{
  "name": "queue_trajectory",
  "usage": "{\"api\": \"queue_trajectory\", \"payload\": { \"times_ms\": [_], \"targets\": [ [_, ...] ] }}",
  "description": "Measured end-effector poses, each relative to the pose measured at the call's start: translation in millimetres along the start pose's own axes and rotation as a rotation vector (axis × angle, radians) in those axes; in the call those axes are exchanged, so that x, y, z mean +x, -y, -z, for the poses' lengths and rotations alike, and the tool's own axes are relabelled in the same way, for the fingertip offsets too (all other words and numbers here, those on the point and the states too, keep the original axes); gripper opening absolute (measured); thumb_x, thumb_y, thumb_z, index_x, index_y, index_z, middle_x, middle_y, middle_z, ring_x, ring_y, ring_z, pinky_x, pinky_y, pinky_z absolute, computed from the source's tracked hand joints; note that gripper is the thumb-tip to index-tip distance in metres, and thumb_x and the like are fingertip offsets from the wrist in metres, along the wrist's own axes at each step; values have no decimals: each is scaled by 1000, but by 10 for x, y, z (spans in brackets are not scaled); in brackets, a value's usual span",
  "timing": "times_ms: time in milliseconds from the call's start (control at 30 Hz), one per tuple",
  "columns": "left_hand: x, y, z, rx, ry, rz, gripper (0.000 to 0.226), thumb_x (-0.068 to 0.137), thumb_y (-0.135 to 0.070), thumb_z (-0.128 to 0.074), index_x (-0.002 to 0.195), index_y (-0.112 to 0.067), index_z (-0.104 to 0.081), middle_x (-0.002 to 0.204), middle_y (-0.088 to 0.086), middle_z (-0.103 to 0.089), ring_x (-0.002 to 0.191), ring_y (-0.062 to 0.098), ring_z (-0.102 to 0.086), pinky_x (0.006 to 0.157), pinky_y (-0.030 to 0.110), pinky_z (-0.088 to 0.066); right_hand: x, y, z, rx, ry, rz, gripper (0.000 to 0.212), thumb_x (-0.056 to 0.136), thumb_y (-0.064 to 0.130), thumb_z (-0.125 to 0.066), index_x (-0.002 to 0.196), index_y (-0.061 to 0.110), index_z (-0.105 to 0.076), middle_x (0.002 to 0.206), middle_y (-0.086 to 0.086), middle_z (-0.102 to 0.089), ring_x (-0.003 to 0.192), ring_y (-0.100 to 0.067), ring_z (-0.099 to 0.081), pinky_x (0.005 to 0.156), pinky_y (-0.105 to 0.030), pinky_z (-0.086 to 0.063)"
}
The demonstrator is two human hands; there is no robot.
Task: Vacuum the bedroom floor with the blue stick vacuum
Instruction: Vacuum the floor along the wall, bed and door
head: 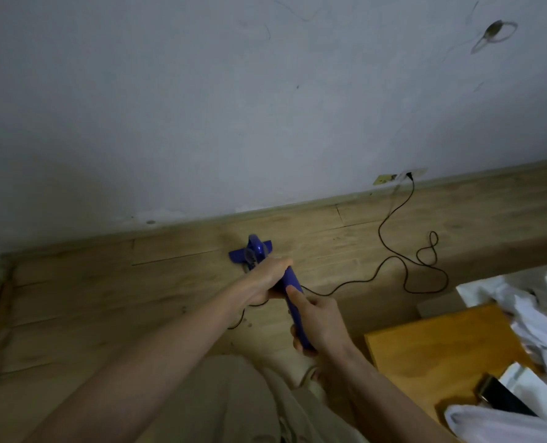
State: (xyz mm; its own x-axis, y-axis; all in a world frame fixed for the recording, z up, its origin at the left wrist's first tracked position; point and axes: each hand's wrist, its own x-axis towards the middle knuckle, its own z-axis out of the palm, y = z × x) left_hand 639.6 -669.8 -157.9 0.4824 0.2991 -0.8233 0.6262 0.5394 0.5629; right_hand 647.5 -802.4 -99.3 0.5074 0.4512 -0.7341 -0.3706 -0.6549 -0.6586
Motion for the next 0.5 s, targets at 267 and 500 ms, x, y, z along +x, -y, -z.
{"api": "queue_trajectory", "payload": {
  "times_ms": [267,500],
  "targets": [
    [68,168,-169,34,-84,47,15,94,-23,-51,93,-8,-49,85,12,-52,69,20,-52,67,31,-49,148,-319,65,41,4,-5,38,96,50,-49,90,14,-59,73,-7,-61,55,-16,-59,48,-26,-47],
    [356,-196,-200,-38,-202,-53,19,96,-18,-48,78,-12,-42,68,6,-42,58,17,-44,56,28,-45,626,-27,157,60,25,37,42,96,47,-50,88,7,-59,64,-8,-55,47,-18,-51,42,-26,-41]
  ]
}}
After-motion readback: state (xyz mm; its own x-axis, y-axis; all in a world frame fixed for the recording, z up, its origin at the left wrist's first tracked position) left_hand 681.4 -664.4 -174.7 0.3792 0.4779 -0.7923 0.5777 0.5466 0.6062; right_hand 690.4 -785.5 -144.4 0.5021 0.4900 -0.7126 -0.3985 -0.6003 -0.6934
